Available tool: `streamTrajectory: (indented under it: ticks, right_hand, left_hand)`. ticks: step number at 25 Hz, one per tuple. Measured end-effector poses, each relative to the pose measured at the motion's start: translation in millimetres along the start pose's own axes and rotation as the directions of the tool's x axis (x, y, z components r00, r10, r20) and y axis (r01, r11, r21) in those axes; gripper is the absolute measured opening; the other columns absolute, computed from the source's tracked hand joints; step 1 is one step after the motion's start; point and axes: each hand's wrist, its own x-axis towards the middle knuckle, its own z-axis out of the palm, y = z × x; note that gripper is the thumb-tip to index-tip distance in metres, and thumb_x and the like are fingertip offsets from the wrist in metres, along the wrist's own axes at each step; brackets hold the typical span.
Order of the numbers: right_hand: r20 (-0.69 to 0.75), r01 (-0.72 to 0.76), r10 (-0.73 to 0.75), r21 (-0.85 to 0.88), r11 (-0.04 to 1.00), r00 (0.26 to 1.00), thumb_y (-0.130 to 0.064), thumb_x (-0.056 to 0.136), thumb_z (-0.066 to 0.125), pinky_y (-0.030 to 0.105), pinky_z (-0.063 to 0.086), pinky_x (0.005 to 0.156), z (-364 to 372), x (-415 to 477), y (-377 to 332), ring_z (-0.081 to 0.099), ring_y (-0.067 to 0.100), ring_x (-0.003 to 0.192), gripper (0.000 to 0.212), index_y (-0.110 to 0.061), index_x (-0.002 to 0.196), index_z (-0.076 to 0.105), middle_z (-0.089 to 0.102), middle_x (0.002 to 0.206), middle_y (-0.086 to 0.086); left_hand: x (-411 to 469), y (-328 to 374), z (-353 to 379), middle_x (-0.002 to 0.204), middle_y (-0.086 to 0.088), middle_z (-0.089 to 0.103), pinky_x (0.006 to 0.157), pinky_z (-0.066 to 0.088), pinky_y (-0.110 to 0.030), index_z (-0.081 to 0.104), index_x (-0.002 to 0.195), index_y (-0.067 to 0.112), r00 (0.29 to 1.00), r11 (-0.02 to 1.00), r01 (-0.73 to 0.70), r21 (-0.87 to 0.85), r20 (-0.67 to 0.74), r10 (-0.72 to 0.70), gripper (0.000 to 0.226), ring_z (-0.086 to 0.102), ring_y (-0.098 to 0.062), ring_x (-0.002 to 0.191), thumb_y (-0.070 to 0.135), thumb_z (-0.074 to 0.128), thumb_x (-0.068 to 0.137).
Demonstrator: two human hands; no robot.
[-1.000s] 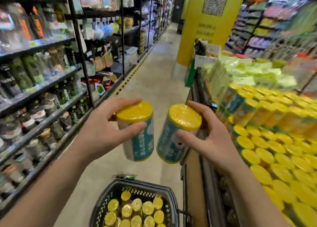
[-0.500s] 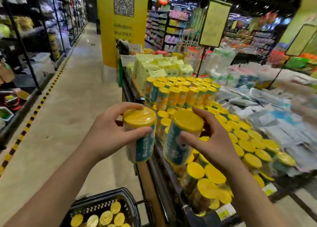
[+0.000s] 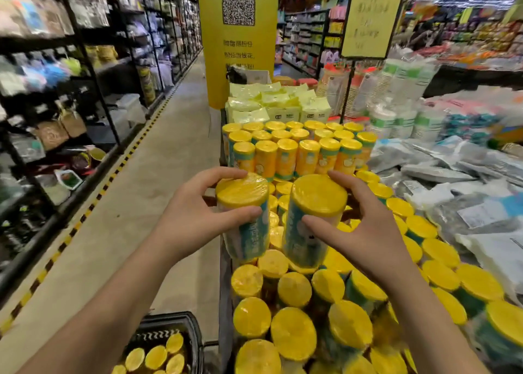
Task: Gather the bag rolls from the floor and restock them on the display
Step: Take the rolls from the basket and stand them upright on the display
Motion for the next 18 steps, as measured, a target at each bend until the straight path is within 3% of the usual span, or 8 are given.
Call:
streamTrajectory:
  ticks: [4,7,15,18]
  right_hand:
    - [0.056,0.020,-0.022,0.039,0.999,0.998,-0.073,0.059,0.073,0.021,0.050,0.087,-38,30,35,0.055,-0.004,0.115,0.093,-0.044,0.143,0.045,0.051,0.132,-0.031]
    - [0.057,0.014,-0.017,0.051,0.999,0.998,-0.072,0.059,0.075,0.023,0.051,0.087,-54,41,51,0.057,-0.003,0.113,0.091,-0.046,0.141,0.046,0.053,0.130,-0.032]
    - [-0.015,-0.125,0.126,0.033,0.992,0.992,-0.067,0.059,0.085,0.039,0.056,0.092,-111,58,98,0.061,0.001,0.112,0.084,-0.052,0.134,0.050,0.059,0.126,-0.027]
    - [-0.014,-0.120,0.120,0.020,0.993,0.993,-0.064,0.058,0.085,0.032,0.056,0.092,-137,71,124,0.061,-0.004,0.109,0.086,-0.049,0.135,0.051,0.060,0.122,-0.031]
  left_hand:
    - [20,25,53,0.110,0.041,0.057,0.074,0.047,-0.004,0.066,0.117,0.045,0.999,0.999,0.040,0.028,-0.019,-0.040,0.061,0.054,0.018,0.105,0.052,0.086,0.060]
    - [34,31,76,0.116,0.035,0.059,0.079,0.050,-0.010,0.065,0.118,0.046,0.999,0.998,0.046,0.046,-0.018,-0.045,0.065,0.055,0.015,0.109,0.057,0.084,0.058]
    - [85,42,143,0.126,0.032,0.057,0.091,0.052,-0.022,0.062,0.120,0.052,0.995,1.000,0.001,0.029,0.103,-0.004,0.068,0.052,0.011,0.117,0.063,0.085,0.057]
    - [105,52,176,0.127,0.032,0.057,0.093,0.051,-0.025,0.062,0.119,0.053,0.995,0.999,0.001,0.044,0.097,-0.005,0.069,0.050,0.010,0.120,0.067,0.083,0.056]
